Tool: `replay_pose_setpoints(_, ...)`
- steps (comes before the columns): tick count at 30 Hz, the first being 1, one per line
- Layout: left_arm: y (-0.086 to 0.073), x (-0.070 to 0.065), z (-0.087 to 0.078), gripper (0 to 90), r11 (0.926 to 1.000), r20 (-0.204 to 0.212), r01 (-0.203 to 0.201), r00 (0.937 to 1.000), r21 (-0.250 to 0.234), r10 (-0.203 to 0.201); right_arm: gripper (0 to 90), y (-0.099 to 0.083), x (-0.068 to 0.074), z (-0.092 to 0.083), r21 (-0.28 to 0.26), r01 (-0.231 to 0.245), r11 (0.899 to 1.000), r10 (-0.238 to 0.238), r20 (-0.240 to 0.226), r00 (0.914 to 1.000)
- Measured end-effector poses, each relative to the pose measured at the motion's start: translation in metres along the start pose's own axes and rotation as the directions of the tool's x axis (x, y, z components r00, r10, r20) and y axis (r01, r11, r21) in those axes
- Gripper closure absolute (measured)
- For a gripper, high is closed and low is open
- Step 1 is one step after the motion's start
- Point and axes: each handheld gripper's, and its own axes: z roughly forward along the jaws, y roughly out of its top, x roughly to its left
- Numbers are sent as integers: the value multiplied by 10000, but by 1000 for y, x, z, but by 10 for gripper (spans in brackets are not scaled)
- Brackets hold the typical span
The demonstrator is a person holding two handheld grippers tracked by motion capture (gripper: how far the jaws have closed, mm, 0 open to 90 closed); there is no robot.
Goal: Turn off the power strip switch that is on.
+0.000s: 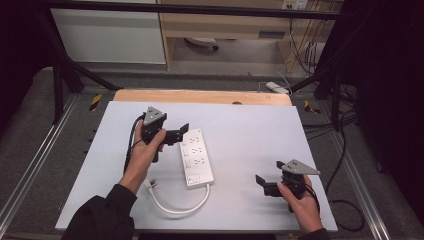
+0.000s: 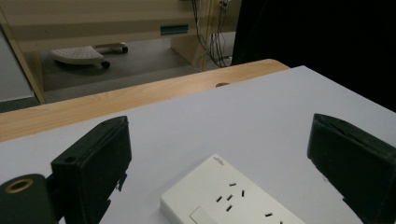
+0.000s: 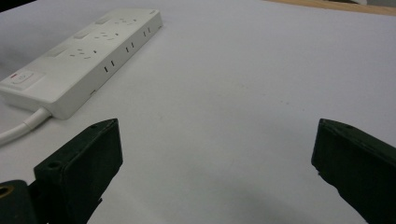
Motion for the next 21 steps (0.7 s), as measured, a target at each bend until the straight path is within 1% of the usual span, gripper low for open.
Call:
replay_pose_setpoints(2,1,3,-7,58,9998,74,175,9998,-7,-175,23,0,0,0,3,11,10000,-11,2,10000)
replay_pose_setpoints(7,3,6,-24,56,9994,140,294,9995,-196,-292,23,0,0,0,12,44,10000,-44,-3,10000)
replay_pose_setpoints(10,6,6,-36,55,9990,161,304,9994,-336,-299,23,0,0,1,46,86,10000,-86,-3,10000)
replay_pose_setpoints(15,9,7,-53,49,9986,169,205,9997,-479,-198,23,0,1,1,24,91,10000,-91,-13,10000)
replay_pose_setpoints(21,10,10,-74,50,9970,105,207,9997,-740,-200,23,0,0,0,1,18,10000,-18,-1,10000)
